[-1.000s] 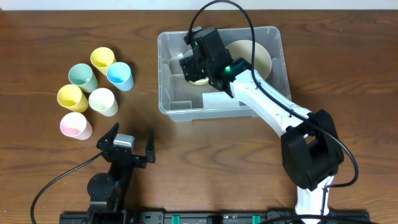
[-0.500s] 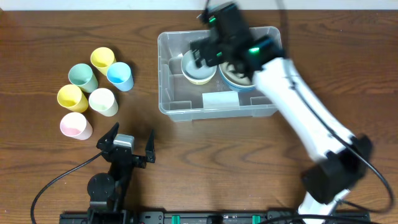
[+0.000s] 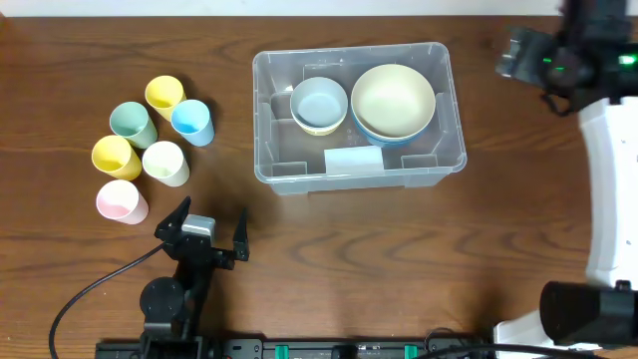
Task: Pack container
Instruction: 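Release the bowl and withdraw the right arm to the right side, then move the left gripper to the light blue cup and grasp its rim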
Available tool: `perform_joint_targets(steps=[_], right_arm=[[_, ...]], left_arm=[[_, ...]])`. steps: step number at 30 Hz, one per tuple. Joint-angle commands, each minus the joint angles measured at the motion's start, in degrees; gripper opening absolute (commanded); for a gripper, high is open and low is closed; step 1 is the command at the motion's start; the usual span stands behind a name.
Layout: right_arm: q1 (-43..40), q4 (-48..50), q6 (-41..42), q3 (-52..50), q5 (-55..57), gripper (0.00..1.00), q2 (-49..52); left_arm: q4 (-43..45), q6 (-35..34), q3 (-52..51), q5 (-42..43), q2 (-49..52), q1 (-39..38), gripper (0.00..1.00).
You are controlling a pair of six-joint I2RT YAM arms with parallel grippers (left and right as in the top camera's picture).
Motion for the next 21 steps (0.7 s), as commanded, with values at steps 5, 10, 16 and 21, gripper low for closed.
perform_joint_targets(steps=[5,10,16,21], right_arm=[[-12.1,-3.0,4.7,-0.2,-1.9,0.99,0.8],[-17.0,-3.6,4.7,-0.2,-5.5,0.99,0.8],[-17.8,-3.6,4.7,-0.2,-5.4,0.99,0.8],[-17.8,-3.6,4.7,-0.2,-5.4,0.99,0.8]], left_arm=[[-0.7,-0.3,-1.7,0.8,-0.3,0.2,0.98],[0.0,-2.0,-1.6,1.0,-0.3,0.2,0.98],[-10.8,-3.2,6.8,0.2,1.0,0.2,0.98],[-23.6,-4.2,23.0,-8.2,9.9,0.2,0.98]])
